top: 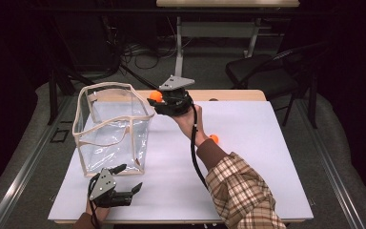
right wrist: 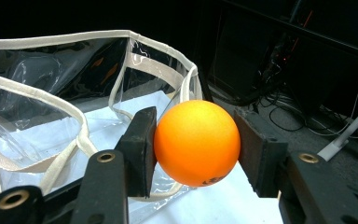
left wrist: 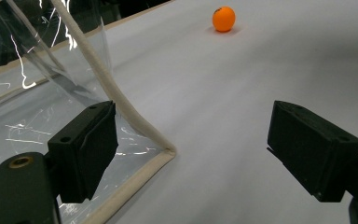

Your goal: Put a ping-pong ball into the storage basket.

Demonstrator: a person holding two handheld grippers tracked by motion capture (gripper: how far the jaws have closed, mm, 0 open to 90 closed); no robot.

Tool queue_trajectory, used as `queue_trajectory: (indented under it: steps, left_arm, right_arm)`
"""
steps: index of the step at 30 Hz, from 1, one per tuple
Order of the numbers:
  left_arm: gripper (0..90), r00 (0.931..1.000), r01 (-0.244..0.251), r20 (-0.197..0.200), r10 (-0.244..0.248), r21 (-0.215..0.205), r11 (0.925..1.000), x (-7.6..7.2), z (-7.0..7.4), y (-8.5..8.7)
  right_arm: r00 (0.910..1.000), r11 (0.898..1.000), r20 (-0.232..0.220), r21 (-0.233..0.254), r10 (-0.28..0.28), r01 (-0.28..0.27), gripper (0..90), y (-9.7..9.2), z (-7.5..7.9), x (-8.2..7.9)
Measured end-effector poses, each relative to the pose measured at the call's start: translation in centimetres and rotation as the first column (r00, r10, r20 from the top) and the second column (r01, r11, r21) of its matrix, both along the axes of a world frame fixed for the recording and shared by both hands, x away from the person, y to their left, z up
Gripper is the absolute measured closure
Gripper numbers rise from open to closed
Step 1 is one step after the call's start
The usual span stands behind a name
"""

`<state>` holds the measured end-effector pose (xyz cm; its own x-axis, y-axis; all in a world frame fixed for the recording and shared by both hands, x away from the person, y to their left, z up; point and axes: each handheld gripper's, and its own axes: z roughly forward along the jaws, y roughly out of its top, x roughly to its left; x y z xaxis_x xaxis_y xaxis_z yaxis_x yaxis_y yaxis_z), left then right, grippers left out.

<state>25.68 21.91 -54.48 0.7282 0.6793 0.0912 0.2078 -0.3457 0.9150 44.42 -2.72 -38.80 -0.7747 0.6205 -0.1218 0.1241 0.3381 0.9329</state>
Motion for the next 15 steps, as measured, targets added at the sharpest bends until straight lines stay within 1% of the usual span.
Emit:
queue_trajectory:
  steps: [7, 9, 15]
  left_arm:
    - [15.9, 1.0000, 0.005, 0.000, -0.005, 0.003, 1.0000, 0.1, 0.0, 0.0]
    - [15.9, 1.0000, 0.006, 0.000, -0.006, 0.005, 1.0000, 0.0, 0.0, -0.1]
    - [15.9, 1.0000, 0.001, 0.004, -0.001, -0.002, 1.0000, 0.1, 0.0, 0.0]
  right_arm:
    - [1.0000, 1.000, 0.002, 0.002, 0.002, -0.002, 51.0, 0.5, 0.0, 0.3]
    - [1.0000, 1.000, 0.004, -0.006, 0.007, -0.007, 51.0, 0.7, -0.1, 0.3]
    - [1.0000, 1.000, 0.004, -0.010, 0.009, -0.009, 51.0, 1.3, 0.0, 0.5]
